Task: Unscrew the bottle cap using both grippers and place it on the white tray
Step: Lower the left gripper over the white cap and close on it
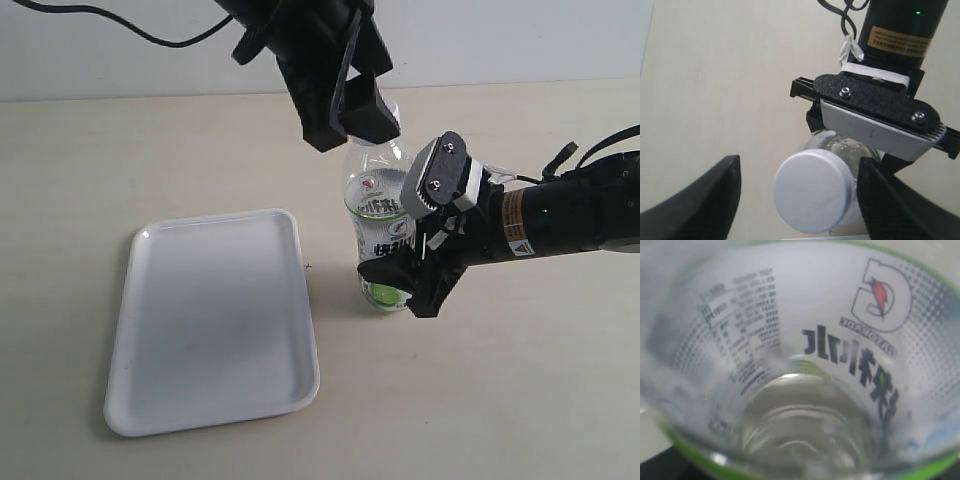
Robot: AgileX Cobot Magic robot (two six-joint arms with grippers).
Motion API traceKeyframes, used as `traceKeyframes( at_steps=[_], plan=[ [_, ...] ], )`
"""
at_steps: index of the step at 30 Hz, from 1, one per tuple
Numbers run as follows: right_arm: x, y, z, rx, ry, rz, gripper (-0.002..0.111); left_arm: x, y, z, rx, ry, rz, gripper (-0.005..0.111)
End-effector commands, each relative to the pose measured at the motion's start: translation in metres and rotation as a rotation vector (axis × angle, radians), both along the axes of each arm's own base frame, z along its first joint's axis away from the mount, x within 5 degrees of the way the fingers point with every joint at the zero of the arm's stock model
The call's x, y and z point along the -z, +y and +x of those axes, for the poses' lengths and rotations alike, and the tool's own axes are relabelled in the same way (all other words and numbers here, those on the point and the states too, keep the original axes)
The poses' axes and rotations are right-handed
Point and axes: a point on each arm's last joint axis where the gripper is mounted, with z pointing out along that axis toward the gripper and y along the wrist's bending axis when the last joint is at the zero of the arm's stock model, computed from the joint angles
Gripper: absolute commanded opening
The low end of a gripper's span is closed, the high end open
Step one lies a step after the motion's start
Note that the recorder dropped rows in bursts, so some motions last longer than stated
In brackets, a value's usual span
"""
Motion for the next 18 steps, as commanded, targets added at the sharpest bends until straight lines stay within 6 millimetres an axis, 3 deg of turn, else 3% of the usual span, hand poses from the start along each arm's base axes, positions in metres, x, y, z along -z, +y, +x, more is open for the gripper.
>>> traceKeyframes(
  at_steps=[1, 18],
  plan=[
    [-0.0072, 0.0003, 0.0032, 0.002, -0.034, 0.002, 0.000, 0.0002, 0.0004, 0.0029, -0.056, 0.010, 0.004, 0.064],
    [-0.0073, 0.0002, 0.0034, 0.006, -0.033, 0.004, 0.000, 0.0032, 0.0002, 0.0028, -0.150, 0.102, -0.012, 0.064]
  ],
)
